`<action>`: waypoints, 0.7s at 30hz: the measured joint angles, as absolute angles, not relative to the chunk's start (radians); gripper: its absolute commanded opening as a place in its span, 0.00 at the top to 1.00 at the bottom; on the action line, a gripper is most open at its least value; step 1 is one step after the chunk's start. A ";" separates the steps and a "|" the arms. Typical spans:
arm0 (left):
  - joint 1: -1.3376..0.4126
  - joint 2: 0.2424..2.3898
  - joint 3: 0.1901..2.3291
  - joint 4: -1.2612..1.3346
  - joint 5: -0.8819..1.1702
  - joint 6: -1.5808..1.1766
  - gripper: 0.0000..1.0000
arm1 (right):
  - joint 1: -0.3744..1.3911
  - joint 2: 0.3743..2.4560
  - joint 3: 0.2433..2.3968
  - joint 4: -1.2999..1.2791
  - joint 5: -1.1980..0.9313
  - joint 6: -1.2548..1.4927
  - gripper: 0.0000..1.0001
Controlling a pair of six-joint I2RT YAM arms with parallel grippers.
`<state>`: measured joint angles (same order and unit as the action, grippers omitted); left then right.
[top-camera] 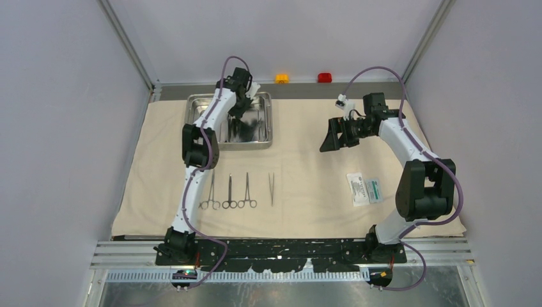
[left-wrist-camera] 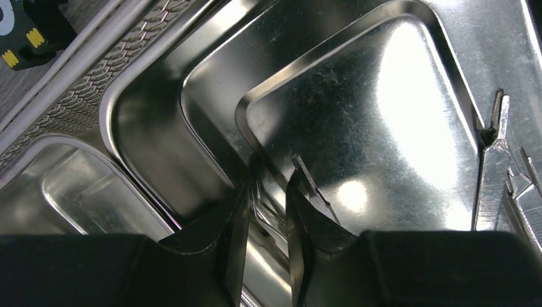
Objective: Open and lay out the surgical kit
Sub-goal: Pick up the medical item from the container.
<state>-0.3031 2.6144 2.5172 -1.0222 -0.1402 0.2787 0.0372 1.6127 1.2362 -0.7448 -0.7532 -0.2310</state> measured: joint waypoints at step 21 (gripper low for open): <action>-0.303 2.625 2.519 -1.022 -0.168 0.299 1.00 | 0.037 1.613 1.236 -0.757 -0.754 -0.233 0.08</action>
<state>-0.3027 2.6247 2.5191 -1.0222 -0.1680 0.2989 0.0372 1.6127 1.2362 -0.7574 -0.7536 -0.2333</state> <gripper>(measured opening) 0.049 0.920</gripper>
